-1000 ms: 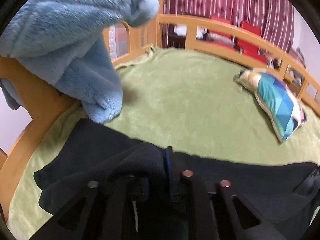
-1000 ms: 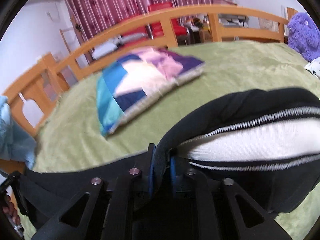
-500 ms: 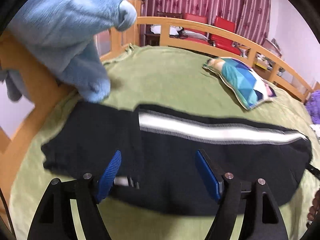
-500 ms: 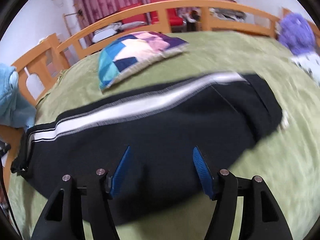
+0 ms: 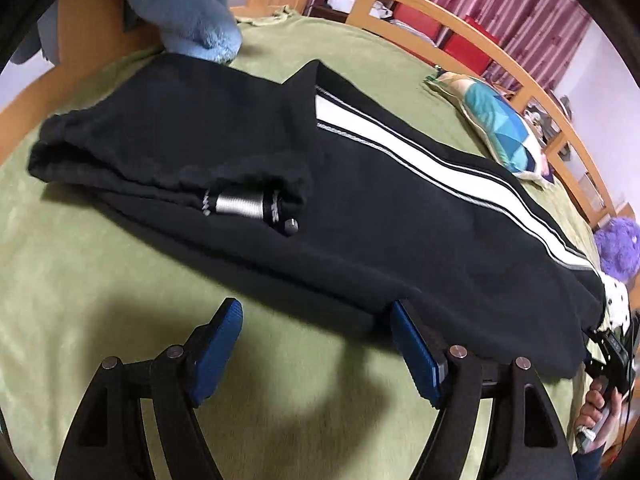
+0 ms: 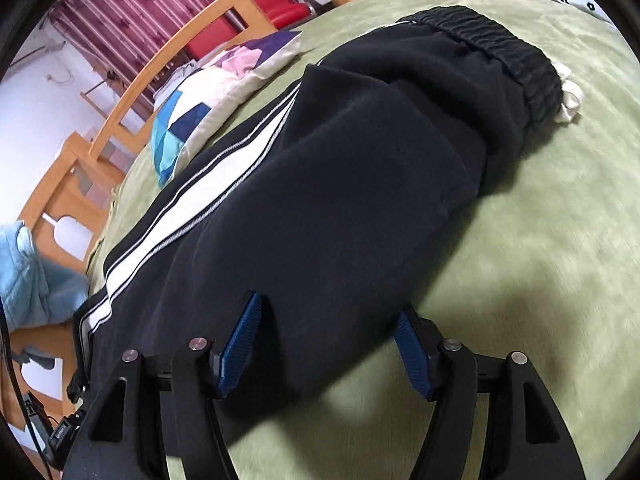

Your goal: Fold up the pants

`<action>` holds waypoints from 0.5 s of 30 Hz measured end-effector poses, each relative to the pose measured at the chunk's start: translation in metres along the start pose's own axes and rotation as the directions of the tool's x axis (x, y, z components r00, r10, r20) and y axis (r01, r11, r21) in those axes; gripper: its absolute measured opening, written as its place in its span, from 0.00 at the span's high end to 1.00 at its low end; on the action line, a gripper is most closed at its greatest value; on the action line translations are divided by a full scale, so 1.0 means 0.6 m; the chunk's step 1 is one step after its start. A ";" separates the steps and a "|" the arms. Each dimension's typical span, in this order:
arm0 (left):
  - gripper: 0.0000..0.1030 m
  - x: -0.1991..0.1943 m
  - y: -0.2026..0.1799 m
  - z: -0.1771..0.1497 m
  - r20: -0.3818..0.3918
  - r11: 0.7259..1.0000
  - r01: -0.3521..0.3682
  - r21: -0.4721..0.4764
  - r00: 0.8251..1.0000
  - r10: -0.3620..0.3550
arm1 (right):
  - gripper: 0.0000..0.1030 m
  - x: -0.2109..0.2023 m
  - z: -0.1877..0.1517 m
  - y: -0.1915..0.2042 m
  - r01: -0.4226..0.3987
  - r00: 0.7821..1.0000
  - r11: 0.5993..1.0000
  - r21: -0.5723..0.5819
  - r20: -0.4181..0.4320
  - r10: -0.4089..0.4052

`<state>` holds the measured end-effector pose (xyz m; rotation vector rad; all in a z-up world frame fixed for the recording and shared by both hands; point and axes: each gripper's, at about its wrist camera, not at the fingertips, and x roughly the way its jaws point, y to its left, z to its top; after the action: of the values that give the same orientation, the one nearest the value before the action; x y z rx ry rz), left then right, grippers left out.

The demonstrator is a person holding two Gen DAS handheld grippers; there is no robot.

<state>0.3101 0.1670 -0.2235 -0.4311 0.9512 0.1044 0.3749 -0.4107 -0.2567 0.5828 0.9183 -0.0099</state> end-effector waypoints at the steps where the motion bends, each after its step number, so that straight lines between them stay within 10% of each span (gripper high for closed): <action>1: 0.27 0.012 0.004 0.006 0.000 1.000 0.010 -0.028 1.000 -0.010 | 0.33 0.004 0.005 0.000 -0.003 1.000 1.000 0.002 0.007 0.003; 10: 0.24 0.065 0.002 0.043 0.018 0.984 0.023 -0.174 1.000 -0.020 | 0.23 0.050 0.053 0.009 -0.040 0.996 0.998 0.056 0.077 0.035; 11: 0.33 0.065 -0.001 0.044 0.023 0.985 0.019 -0.172 1.000 -0.015 | 0.27 0.054 0.057 0.015 -0.022 0.997 0.998 0.055 0.082 0.017; 13: 0.64 0.059 -0.005 0.042 0.029 0.989 -0.009 -0.148 0.999 0.013 | 0.65 0.050 0.059 0.022 0.020 0.995 0.999 0.035 0.095 -0.023; 15: 0.82 0.048 -0.002 0.041 0.041 0.991 0.001 -0.136 0.999 0.004 | 0.73 0.038 0.057 0.023 0.014 0.995 1.000 0.011 0.095 -0.015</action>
<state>0.3458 0.1728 -0.2341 -0.5525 0.9066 0.1798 0.4181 -0.4100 -0.2515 0.5806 0.8307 -0.0549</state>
